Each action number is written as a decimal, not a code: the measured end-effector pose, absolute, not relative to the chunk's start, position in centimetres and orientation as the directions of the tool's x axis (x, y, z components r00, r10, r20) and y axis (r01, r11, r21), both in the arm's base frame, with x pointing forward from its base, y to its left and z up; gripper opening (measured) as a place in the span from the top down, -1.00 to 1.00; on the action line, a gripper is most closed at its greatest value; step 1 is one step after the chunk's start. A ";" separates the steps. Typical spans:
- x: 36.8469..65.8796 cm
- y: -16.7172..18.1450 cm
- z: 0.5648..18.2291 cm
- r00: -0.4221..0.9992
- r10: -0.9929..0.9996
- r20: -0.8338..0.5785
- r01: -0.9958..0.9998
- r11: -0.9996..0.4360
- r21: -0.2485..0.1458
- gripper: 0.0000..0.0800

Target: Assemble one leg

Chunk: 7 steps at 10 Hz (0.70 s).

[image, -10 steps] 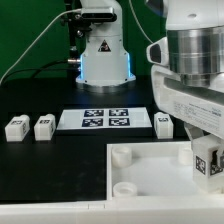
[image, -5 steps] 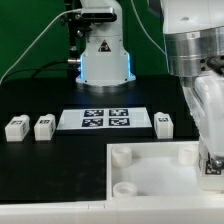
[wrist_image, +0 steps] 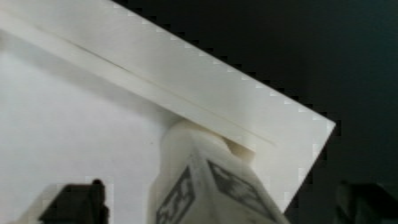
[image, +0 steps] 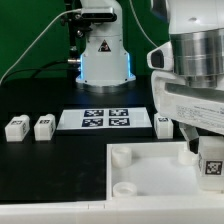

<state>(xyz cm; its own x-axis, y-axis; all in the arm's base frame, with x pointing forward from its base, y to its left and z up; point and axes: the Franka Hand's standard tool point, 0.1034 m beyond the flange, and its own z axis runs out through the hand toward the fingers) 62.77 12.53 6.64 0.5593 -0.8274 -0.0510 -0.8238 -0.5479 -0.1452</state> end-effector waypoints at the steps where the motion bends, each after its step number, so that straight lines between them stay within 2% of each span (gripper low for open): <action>1: 62.8 12.4 6.6 0.633 -0.774 -0.037 -0.769 -0.622 -0.149 -0.62; 4: 62.8 12.3 6.7 0.849 -0.527 0.019 -0.520 -0.842 -0.143 -0.62; 6: 63.0 12.4 6.8 0.974 -0.212 0.081 -0.205 -0.975 -0.087 -0.62; 7: 63.0 12.3 6.8 0.985 -0.147 0.087 -0.140 -0.987 -0.080 -0.62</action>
Offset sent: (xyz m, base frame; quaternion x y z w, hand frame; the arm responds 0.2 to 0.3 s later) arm 0.0000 0.0000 0.0000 0.0000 0.0000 -0.2667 0.9638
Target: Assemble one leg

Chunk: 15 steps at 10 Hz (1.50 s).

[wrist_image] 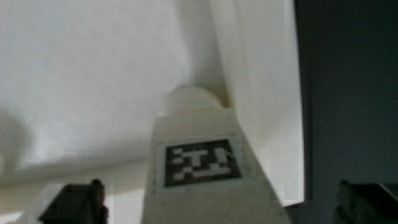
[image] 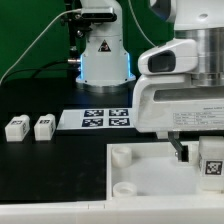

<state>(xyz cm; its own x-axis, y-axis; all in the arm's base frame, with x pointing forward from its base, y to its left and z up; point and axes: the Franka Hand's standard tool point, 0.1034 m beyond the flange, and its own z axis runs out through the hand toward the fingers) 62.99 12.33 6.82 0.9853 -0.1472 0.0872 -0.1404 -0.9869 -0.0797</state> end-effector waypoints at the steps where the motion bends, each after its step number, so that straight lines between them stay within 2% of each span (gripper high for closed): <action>1: 63.0 12.3 6.8 0.983 -0.161 0.086 -0.154 -0.985 -0.082 -0.62; 2: 63.0 12.3 6.8 0.978 -0.189 0.083 -0.182 -0.979 -0.086 -0.62; 3: 63.0 12.3 6.8 0.978 -0.192 0.083 -0.185 -0.979 -0.086 -0.34; 4: 63.0 12.4 6.8 0.959 -0.273 0.074 -0.265 -0.959 -0.096 -0.34; 5: 62.9 12.4 6.8 0.928 -0.366 0.062 -0.359 -0.928 -0.104 0.12; 6: 62.9 12.2 6.7 0.905 -0.423 0.054 -0.416 -0.903 -0.106 0.26; 9: 63.0 12.1 6.7 0.717 -0.697 0.009 -0.691 -0.712 -0.128 0.26; 12: 63.0 12.1 6.6 0.351 -0.934 -0.065 -0.931 -0.341 -0.126 0.26; 14: 62.9 12.7 6.7 -0.003 -0.990 -0.138 -0.995 0.017 -0.095 0.26; 15: 62.9 12.9 6.6 -0.182 -0.966 -0.182 -0.978 0.197 -0.067 0.26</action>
Offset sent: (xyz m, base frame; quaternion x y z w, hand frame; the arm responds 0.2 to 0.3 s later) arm 0.0000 0.0000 0.0000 0.0000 0.0000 0.0899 0.9960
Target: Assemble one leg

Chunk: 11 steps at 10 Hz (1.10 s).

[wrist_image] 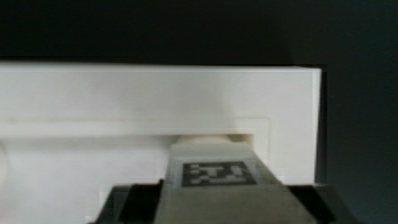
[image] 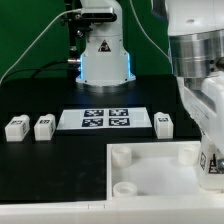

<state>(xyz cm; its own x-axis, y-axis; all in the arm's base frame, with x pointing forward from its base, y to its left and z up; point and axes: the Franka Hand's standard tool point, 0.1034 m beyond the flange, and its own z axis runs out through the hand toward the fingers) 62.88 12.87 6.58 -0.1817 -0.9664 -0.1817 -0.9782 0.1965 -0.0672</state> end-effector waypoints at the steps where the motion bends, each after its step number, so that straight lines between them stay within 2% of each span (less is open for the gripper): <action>1: 62.8 12.9 6.5 -0.260 -0.945 -0.199 -0.960 0.274 -0.050 0.26; 3: 62.8 12.9 6.5 -0.197 -0.961 -0.195 -0.975 0.213 -0.062 0.23; 4: 62.8 13.0 6.5 -0.196 -0.961 -0.195 -0.975 0.211 -0.061 -0.28; 5: 62.6 12.9 6.3 -0.011 -0.985 -0.171 -0.995 0.027 -0.091 -0.28; 6: 62.6 12.6 6.3 0.194 -0.970 -0.145 -0.976 -0.177 -0.124 -0.55; 7: 62.7 12.4 6.3 0.295 -0.946 -0.131 -0.951 -0.277 -0.139 -0.60; 8: 62.6 12.2 6.3 0.470 -0.878 -0.094 -0.878 -0.454 -0.152 -0.60; 9: 62.6 12.2 6.3 0.587 -0.807 -0.064 -0.805 -0.573 -0.156 -0.62; 11: 62.7 12.0 6.3 0.712 -0.701 -0.032 -0.696 -0.700 -0.162 -0.62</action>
Offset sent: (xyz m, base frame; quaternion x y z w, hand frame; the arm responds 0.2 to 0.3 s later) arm 0.0000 0.0000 0.0000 0.0000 0.0000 0.0000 1.0000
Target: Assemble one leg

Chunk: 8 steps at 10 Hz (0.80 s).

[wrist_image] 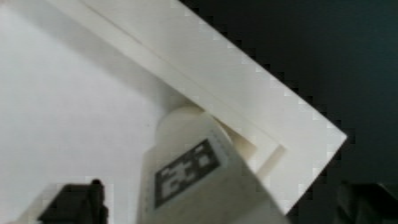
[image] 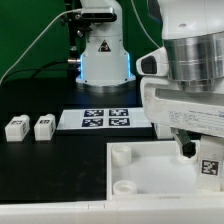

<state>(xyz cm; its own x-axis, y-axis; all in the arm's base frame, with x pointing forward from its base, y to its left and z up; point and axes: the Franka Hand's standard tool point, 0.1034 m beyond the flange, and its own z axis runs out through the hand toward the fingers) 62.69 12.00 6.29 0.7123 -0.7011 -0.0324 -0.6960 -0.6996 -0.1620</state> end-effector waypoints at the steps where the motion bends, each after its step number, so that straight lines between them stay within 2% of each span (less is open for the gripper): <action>1: 62.7 12.0 6.3 0.762 -0.647 -0.020 -0.641 -0.750 -0.163 -0.62; 3: 62.7 11.8 6.3 0.860 -0.509 0.012 -0.501 -0.851 -0.156 -0.62; 4: 62.9 12.0 6.5 0.943 -0.329 0.056 -0.322 -0.940 -0.115 -0.62; 5: 62.9 12.3 6.5 0.964 -0.254 0.072 -0.247 -0.965 -0.092 -0.62; 6: 62.9 12.2 6.5 0.948 -0.313 0.064 -0.305 -0.947 -0.102 -0.62; 7: 62.9 12.1 6.5 0.948 -0.313 0.064 -0.306 -0.947 -0.102 -0.40; 8: 62.9 12.2 6.5 0.928 -0.367 0.057 -0.360 -0.927 -0.108 0.06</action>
Offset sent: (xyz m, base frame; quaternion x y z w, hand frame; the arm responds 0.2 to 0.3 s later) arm 0.0044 0.0022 0.0056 -0.0760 0.0278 -0.4354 0.8966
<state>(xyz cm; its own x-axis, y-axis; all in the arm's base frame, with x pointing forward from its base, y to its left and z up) 62.90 12.23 6.52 0.9284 -0.3671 0.0572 -0.3597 -0.9267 -0.1084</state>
